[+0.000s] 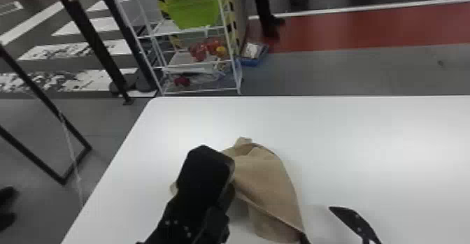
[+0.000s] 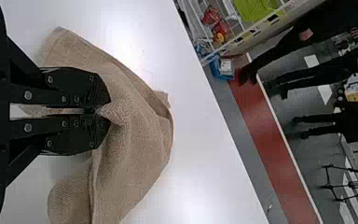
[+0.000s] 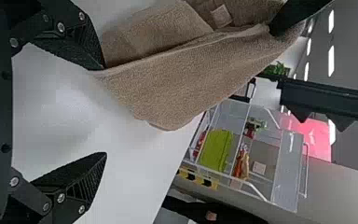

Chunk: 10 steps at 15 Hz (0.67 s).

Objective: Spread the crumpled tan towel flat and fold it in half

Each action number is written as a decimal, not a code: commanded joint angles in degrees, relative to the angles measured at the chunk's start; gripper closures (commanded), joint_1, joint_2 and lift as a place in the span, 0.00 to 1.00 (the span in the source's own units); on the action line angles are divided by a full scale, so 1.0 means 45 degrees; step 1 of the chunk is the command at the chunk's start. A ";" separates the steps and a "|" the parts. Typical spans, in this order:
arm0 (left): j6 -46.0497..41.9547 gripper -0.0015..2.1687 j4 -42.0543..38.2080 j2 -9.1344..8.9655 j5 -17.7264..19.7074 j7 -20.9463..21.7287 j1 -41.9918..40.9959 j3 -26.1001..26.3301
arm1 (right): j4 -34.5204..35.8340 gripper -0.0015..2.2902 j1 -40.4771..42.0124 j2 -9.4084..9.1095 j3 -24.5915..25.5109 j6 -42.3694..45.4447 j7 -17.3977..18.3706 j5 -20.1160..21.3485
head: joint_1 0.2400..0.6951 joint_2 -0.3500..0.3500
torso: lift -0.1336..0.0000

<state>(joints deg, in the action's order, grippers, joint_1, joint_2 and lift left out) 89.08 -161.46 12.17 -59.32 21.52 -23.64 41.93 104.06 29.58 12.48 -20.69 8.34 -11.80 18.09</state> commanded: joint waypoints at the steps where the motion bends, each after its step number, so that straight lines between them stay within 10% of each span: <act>1: 0.0000 0.49 -0.0019 -0.0009 -0.0001 0.0002 -0.0001 0.1365 | -0.0019 0.12 -0.0049 0.0001 -0.0168 -0.0047 -0.0014 0.0043 | 1.00 0.88 | 0.08; 4: 0.0000 0.49 -0.0019 0.0010 -0.0001 -0.0037 -0.0001 0.1501 | -0.0292 0.16 -0.0439 0.0001 -0.0461 -0.0203 0.0005 0.0062 | 1.00 0.90 | 0.08; 10: 0.0000 0.49 -0.0039 0.0049 -0.0392 -0.0154 0.0058 0.1541 | -0.0155 0.61 -0.0518 0.0001 -0.0558 -0.0125 0.0591 0.0140 | 1.00 0.93 | 0.08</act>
<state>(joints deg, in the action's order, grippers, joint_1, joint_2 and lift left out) 89.08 -161.69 12.29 -60.39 20.93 -23.48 41.94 102.56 26.78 12.40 -23.58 7.49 -9.71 18.71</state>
